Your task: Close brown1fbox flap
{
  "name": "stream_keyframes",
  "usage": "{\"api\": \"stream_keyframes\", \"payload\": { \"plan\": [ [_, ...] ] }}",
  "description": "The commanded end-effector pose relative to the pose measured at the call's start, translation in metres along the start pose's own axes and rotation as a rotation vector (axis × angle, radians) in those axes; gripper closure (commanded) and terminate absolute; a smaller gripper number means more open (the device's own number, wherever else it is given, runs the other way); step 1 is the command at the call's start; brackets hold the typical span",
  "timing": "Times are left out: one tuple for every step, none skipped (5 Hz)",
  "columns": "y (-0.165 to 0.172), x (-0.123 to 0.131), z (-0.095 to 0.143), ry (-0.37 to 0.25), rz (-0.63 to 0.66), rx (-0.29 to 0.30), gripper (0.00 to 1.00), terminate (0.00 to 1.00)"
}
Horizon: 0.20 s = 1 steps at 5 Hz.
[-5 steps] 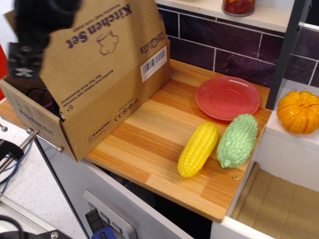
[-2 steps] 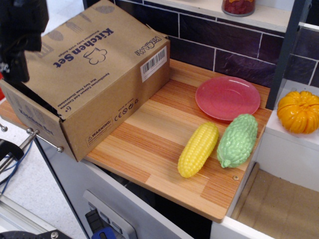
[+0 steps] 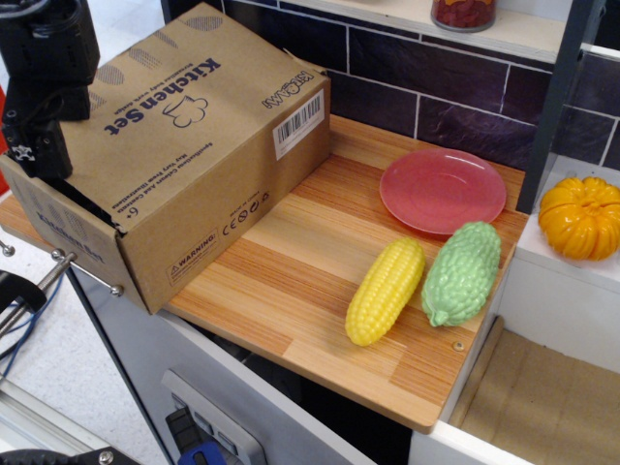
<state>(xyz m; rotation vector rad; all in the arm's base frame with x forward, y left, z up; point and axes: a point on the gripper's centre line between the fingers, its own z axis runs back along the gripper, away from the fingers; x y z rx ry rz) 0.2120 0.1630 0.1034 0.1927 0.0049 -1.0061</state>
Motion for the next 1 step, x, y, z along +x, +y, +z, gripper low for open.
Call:
{"api": "stream_keyframes", "payload": {
  "plan": [
    [0.0027,0.0181,0.0338,0.023,0.043,-0.037,0.0,1.0]
  ]
}}
